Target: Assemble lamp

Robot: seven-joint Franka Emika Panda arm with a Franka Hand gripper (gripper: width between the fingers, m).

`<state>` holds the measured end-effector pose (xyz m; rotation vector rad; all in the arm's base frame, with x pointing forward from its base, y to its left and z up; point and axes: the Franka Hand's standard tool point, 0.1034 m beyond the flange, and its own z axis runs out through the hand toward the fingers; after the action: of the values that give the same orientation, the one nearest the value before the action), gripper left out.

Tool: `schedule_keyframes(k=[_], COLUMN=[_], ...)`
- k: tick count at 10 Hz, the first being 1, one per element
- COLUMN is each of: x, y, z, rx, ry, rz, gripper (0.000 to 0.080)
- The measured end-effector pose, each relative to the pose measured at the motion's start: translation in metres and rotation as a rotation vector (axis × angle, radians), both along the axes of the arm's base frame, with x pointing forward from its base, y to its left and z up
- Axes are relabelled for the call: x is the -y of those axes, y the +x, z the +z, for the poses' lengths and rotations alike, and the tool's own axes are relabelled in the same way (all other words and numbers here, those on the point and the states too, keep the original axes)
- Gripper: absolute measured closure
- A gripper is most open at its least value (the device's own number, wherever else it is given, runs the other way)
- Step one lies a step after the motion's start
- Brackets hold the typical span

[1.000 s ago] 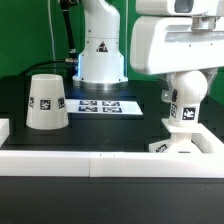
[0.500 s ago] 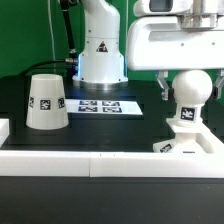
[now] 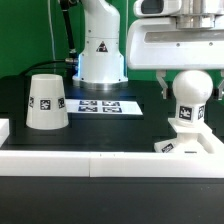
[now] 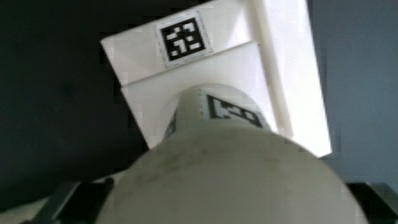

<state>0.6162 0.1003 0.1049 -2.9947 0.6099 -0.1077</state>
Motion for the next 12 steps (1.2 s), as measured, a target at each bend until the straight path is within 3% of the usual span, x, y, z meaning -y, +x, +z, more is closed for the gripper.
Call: schedule_keyframes(k=[4,12], x=[-0.0059,-0.0032], y=[-0.0036,-0.0014], z=[-0.0015,-0.0008], rx=[-0.050,-0.103], ry=[0.041,0.141], rz=[-0.466,-0.993], gripper=[0.0223,0.0223])
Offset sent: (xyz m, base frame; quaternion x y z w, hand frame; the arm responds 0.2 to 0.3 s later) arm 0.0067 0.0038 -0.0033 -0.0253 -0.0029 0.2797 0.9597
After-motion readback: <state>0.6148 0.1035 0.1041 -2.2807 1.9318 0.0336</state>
